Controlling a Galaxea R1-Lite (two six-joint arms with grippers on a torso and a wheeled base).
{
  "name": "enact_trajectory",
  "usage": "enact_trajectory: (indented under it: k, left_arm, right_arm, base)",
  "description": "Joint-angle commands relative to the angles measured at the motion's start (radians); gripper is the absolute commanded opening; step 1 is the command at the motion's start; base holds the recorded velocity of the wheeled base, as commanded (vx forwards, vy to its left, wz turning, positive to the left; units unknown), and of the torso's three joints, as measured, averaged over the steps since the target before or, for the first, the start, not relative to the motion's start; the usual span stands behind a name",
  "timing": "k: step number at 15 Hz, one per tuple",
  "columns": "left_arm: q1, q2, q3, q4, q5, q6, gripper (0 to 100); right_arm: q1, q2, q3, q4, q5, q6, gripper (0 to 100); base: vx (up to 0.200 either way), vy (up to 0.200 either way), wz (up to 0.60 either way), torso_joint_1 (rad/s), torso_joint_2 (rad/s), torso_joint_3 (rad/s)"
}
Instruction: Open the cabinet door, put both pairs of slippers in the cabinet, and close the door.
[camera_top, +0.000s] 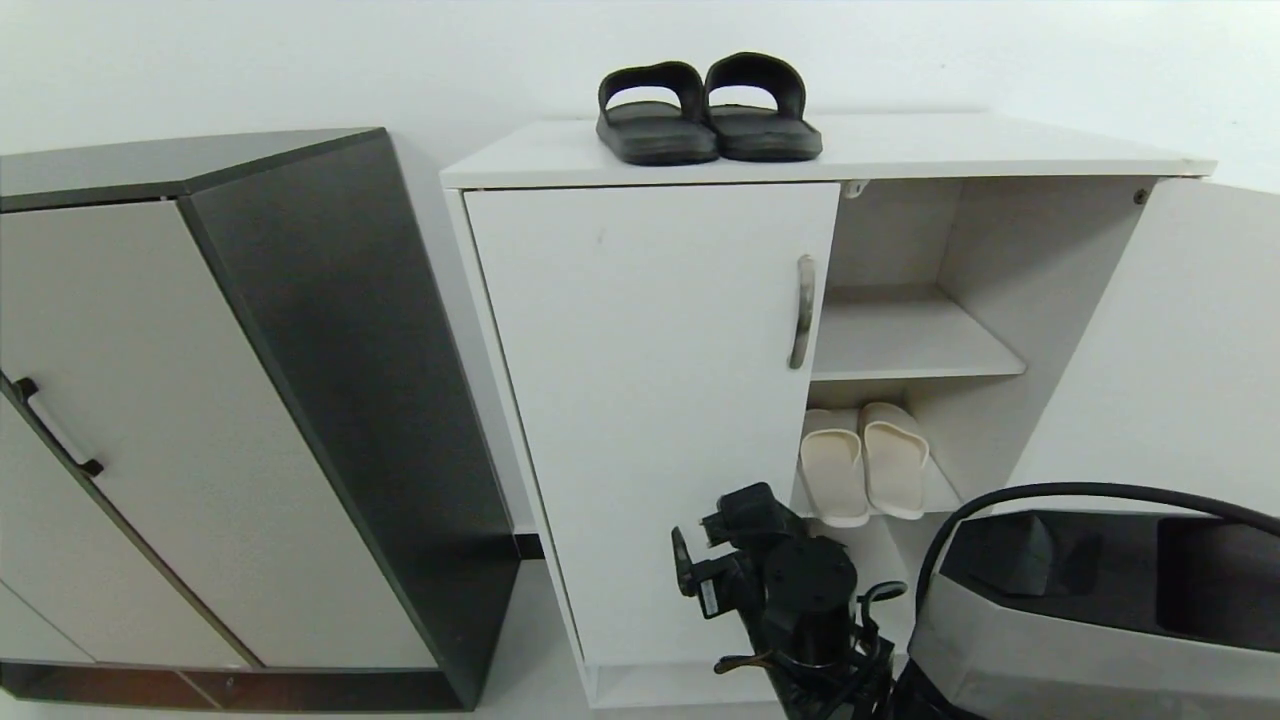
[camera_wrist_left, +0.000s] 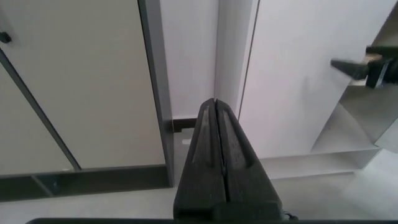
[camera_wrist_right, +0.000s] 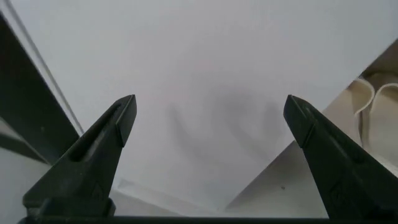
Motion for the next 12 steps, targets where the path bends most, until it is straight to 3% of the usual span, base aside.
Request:
enact_trajectory:
  k: [1, 12]
  left_arm:
    - [0.0, 0.0, -0.001, -0.001, 0.0, 0.0, 0]
    - [0.0, 0.0, -0.001, -0.001, 0.0, 0.0, 0]
  right_arm:
    - [0.01, -0.025, 0.004, -0.006, 0.0, 0.0, 100]
    - [0.023, -0.064, 0.025, -0.003, 0.02, -0.002, 100]
  base:
    - [0.0, 0.0, 0.0, 0.056, -0.5, -0.369]
    - [0.0, 0.0, 0.0, 0.115, -0.47, -0.342]
